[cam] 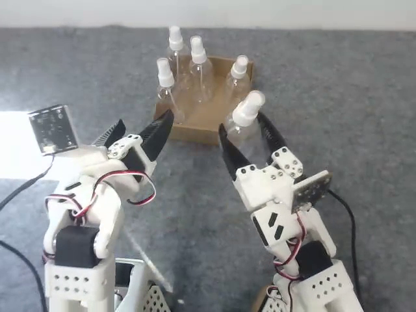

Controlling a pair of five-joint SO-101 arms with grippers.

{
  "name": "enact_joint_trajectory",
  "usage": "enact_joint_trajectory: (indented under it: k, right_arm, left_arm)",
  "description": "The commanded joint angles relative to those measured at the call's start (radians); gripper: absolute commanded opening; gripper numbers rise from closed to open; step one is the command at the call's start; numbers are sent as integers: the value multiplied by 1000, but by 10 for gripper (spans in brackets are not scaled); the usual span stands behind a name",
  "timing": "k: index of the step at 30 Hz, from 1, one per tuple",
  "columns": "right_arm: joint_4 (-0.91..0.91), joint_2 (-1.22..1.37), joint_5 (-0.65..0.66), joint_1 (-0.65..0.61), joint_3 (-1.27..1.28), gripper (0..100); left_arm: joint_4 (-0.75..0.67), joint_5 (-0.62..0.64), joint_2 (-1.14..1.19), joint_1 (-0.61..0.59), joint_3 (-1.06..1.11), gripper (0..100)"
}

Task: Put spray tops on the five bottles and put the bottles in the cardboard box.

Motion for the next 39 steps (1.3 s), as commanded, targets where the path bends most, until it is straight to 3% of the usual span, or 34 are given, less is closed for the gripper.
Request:
enact_joint_trajectory:
  k: [1, 5, 15, 27, 39]
  right_arm:
    - [-28, -13, -6, 12, -117, 13]
    - [-62, 77, -6, 12, -176, 13]
    - [-346, 567, -8, 10, -348, 13]
    - [-785, 1049, -6, 25, -407, 13]
    - [-895, 1442, -14, 107, -597, 13]
  left_arm:
    - [-32, 18, -12, -11, -7, 327]
    - [-32, 40, -12, -51, -7, 327]
    - [-89, 173, -12, -249, 1, 327]
    - [-89, 180, -12, -256, -1, 327]
    - [-91, 180, -12, -256, -2, 327]
